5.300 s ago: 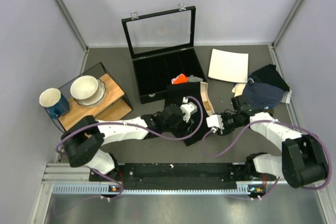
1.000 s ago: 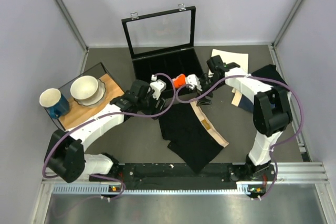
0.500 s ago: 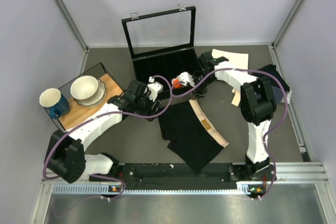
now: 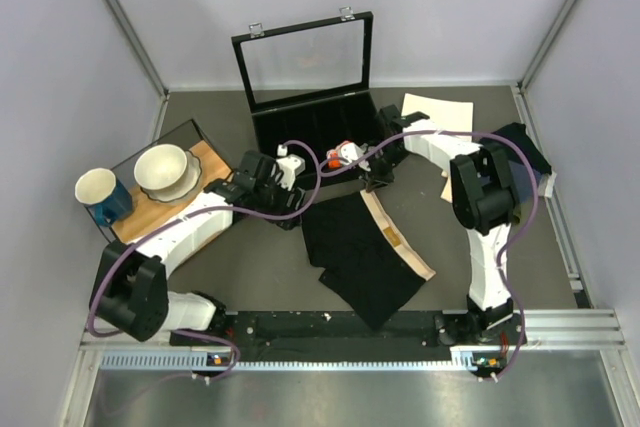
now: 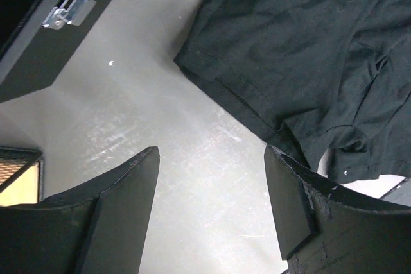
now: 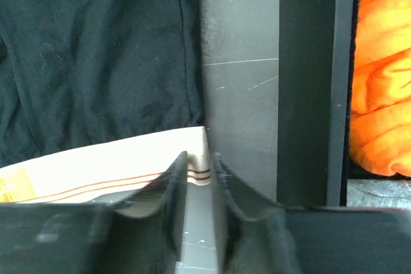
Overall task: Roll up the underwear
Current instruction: Fold the underwear at the center of the board.
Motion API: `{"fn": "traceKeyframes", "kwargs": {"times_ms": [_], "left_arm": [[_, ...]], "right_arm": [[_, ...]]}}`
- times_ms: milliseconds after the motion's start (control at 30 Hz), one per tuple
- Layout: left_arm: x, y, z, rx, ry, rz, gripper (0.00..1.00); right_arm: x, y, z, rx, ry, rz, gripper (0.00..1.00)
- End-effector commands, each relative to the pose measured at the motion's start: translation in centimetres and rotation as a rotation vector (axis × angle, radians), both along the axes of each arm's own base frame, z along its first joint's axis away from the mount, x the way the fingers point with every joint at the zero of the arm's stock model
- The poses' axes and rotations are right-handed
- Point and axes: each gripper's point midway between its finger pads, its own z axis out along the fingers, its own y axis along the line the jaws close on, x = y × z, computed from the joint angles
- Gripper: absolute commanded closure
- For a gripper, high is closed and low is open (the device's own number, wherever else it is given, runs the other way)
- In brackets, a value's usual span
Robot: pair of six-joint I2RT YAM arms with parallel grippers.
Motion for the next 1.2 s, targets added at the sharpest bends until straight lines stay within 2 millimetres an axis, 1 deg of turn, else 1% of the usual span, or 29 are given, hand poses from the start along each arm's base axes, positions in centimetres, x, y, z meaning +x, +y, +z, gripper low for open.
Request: {"fn": "traceKeyframes", "kwargs": {"times_ms": [0, 33, 167, 200, 233, 267, 300, 400, 500, 567, 600, 667, 700, 800, 933, 1067, 1167], "left_arm": [[1.3, -2.6, 1.9, -0.12, -0.017, -0.041, 0.28], [1.3, -2.9, 2.0, -0.132, -0.01, -0.056, 0.28], [2.3, -4.0, 1.7, -0.158, -0.012, -0.083, 0.29], [2.7, -4.2, 1.2, -0.155, -0.009, -0.084, 0.29], [3.1, -4.3, 1.1, -0.156, -0.015, -0.085, 0.29], [3.3, -4.4, 0.8, -0.148, -0.01, -0.084, 0.29], [3.8, -4.5, 0.0, -0.134, 0.004, -0.079, 0.29], [4.6, -4.6, -0.9, -0.111, 0.019, -0.077, 0.31], [5.3, -4.4, -1.4, -0.095, 0.013, -0.066, 0.33], [5.7, -4.4, -1.3, -0.092, 0.009, -0.066, 0.35], [5.7, -4.3, -1.8, -0.084, 0.023, -0.064, 0.37], [6.0, -4.0, -2.1, -0.076, 0.034, -0.054, 0.4], [6.0, -3.8, -2.4, -0.067, 0.042, -0.049, 0.41], [6.2, -3.5, -2.5, -0.064, 0.043, -0.044, 0.41], [6.8, -3.0, -2.7, -0.063, 0.044, -0.026, 0.42], [7.1, -3.1, -2.9, -0.082, 0.063, -0.032, 0.45], [6.8, -3.6, -3.4, -0.097, 0.102, -0.046, 0.49]], "right_arm": [[-0.1, 1.4, 1.5, 0.028, -0.021, 0.025, 0.95], [-0.4, 1.5, 1.5, 0.035, -0.015, 0.029, 1.0], [-1.6, 1.3, 2.3, 0.059, -0.014, 0.044, 1.0], [-2.0, 1.3, 2.3, 0.066, -0.005, 0.048, 1.0], [-2.1, 1.3, 2.9, 0.075, -0.013, 0.047, 1.0], [-2.3, 1.3, 3.0, 0.079, -0.012, 0.046, 1.0], [-2.5, 1.2, 3.1, 0.086, -0.004, 0.044, 1.0], [-2.8, 1.3, 3.8, 0.112, -0.001, 0.039, 1.0], [-2.8, 1.3, 4.1, 0.125, -0.001, 0.028, 1.0], [-2.8, 1.2, 4.1, 0.123, -0.004, 0.026, 1.0], [-2.7, 1.3, 4.1, 0.124, -0.008, 0.025, 1.0], [-2.6, 1.2, 4.2, 0.123, -0.008, 0.018, 1.0], [-2.5, 1.2, 4.3, 0.124, -0.011, 0.017, 1.0], [-2.4, 1.3, 4.4, 0.126, -0.011, 0.01, 1.0], [-2.3, 1.4, 4.2, 0.125, -0.008, 0.005, 1.0], [-2.3, 1.4, 4.2, 0.126, -0.006, -0.001, 1.0], [-2.2, 1.5, 4.2, 0.127, -0.005, -0.007, 1.0]]}}
